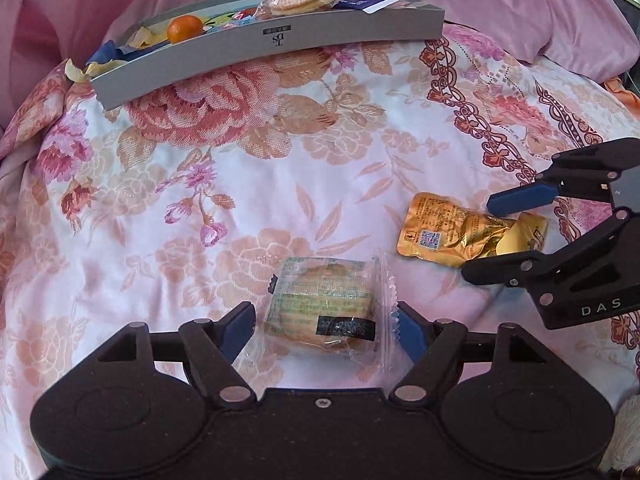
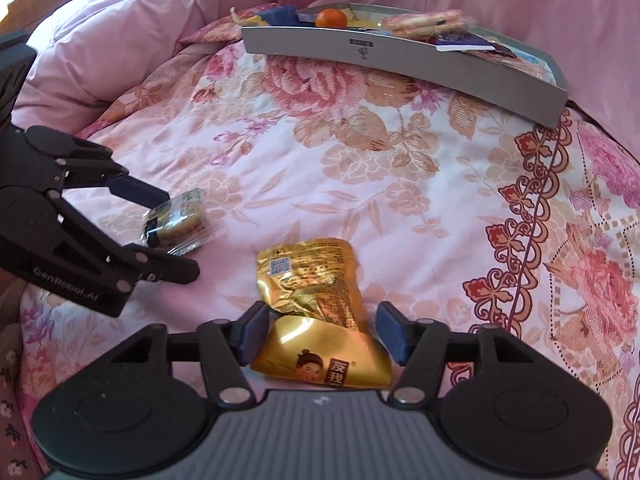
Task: Organize snacks
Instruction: 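Lift the gold pouch and wrapped cake with both grippers over the tray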
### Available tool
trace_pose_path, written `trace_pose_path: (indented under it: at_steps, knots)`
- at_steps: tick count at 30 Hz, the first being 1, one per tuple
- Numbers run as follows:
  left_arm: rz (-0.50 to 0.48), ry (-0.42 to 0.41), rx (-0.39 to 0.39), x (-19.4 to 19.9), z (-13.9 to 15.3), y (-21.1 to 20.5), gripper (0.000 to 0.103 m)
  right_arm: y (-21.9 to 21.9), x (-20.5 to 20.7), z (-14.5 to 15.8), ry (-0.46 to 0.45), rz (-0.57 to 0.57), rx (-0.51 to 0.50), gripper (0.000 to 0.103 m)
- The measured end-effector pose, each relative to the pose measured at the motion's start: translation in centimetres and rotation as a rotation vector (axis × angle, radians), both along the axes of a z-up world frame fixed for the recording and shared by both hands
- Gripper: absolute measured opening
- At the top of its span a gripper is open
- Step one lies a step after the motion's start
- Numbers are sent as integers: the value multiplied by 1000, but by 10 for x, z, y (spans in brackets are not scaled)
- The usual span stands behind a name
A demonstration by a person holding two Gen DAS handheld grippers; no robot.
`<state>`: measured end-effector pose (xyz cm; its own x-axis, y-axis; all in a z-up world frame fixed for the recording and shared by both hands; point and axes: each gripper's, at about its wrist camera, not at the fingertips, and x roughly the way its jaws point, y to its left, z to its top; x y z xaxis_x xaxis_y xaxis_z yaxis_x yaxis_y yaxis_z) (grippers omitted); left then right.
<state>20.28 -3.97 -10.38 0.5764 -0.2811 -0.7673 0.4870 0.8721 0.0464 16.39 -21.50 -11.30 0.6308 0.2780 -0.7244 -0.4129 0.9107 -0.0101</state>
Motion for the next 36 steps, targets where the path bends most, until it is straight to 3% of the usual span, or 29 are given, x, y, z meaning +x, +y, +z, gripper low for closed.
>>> trace_pose_path:
  at_steps: [9, 18, 21, 23, 32, 36]
  knots:
    - [7, 20, -41, 6, 0, 0, 81, 0, 3, -4, 3, -6, 14, 80]
    - [59, 30, -58, 12, -4, 4, 73, 2, 4, -8, 9, -24, 26, 83]
    - [53, 18, -68, 10, -2, 2, 62, 4, 1, -8, 3, -23, 23, 76]
    - [57, 16, -73, 9, -2, 1, 60, 6, -1, -7, -3, -16, 25, 62]
    - [46, -30, -77, -1, 3, -3, 56, 14, -10, -5, -42, -15, -16, 58]
    - [38, -50, -59, -4, 5, -6, 54, 24, -19, -5, -115, 22, -100, 58]
